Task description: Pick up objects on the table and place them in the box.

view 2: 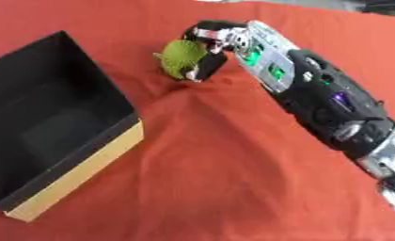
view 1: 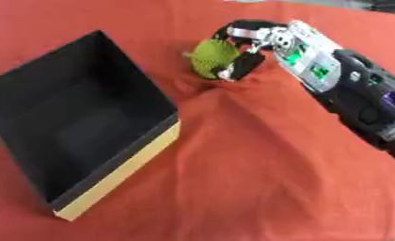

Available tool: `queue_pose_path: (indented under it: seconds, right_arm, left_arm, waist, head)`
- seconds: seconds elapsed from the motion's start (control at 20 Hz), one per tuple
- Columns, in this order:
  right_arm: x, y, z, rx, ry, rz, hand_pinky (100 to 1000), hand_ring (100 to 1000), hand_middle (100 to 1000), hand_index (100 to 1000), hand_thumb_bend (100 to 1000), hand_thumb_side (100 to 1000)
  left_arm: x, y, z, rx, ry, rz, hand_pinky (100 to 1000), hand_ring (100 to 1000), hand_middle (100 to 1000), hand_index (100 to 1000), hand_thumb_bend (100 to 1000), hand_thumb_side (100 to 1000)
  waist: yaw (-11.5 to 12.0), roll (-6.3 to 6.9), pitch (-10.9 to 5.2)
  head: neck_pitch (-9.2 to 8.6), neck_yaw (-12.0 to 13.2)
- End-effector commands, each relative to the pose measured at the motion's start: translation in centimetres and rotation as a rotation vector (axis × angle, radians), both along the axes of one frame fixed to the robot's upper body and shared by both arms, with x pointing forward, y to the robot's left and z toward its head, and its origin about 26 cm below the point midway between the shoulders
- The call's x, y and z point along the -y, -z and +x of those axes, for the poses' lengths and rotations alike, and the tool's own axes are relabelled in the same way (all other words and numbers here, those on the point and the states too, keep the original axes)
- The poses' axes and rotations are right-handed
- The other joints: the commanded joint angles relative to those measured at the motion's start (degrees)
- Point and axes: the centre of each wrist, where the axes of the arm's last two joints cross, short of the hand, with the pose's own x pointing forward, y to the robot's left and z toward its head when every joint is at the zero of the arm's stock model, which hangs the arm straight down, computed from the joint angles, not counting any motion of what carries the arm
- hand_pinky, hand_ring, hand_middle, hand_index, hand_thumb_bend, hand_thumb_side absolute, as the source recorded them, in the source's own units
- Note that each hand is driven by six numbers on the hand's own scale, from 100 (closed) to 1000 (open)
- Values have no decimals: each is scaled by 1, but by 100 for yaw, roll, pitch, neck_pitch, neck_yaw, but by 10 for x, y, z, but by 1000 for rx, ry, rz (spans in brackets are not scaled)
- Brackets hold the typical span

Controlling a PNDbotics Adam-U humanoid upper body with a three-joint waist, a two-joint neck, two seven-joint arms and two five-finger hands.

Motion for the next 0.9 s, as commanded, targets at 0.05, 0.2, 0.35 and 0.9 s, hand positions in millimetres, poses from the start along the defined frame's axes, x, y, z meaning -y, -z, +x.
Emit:
queue_pose_path:
  seconds: [0.05,0.2,0.35,0.9]
  right_arm:
    - [4,-13,-2,96,21,-30,733,876,587,645,160,221]
    - [1,-13,-5,167,23,-38,718,852,567,621,162,223]
    - [-2,-20,-13,251,9,-42,708,829,555,608,159,220]
    - [-33,-80,-113,748,-147,-84,658,679,469,558,327,173]
  left_arm:
    - [3,-9,-4,33,10,19,625,685,594,725,100,302]
    - [3,-8,-4,31,13,22,625,685,592,725,100,300]
    - [3,-8,-4,29,14,22,625,685,591,725,100,301]
    - [3,-8,-4,33,12,17,624,681,588,726,100,298]
  waist:
    - [2,43,-143]
    - [6,42,-146]
    - [6,37,-157]
    - [11,39,-157]
  head:
    - [-45,4]
    - [-38,2]
    - [-29,-2]
    - [-22,14]
